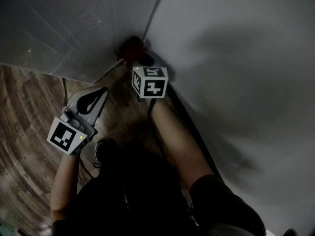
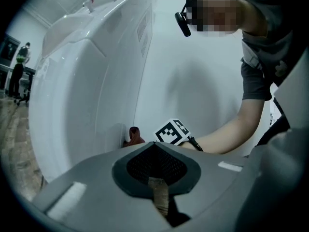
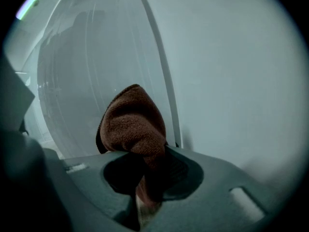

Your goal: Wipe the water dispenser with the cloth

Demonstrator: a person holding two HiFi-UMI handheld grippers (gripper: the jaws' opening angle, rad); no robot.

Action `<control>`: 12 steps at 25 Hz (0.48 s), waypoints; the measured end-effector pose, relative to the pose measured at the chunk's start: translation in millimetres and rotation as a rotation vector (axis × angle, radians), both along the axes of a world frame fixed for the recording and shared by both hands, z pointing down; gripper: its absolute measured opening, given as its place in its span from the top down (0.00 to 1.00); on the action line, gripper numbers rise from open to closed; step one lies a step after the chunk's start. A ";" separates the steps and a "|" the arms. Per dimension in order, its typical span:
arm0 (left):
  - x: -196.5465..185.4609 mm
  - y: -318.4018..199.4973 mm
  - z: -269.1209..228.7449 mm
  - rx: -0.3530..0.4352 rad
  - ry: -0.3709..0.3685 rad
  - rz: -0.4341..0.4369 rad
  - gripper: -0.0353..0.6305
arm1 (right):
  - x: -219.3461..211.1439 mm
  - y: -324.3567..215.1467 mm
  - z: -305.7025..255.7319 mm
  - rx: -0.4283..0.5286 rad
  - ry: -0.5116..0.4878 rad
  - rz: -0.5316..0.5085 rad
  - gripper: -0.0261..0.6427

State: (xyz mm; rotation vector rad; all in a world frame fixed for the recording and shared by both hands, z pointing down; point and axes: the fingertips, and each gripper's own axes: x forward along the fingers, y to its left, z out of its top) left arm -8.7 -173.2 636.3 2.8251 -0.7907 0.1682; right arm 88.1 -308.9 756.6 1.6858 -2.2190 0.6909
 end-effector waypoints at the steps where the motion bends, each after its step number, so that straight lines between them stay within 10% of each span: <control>1: 0.5 1.3 -12.3 -0.005 0.013 0.002 0.92 | 0.7 1.1 -13.5 0.019 -0.002 0.009 0.86; 12: 7.5 29.2 -109.7 -0.082 0.007 -0.006 0.92 | 8.8 84.7 -131.5 0.041 -0.017 -0.015 0.86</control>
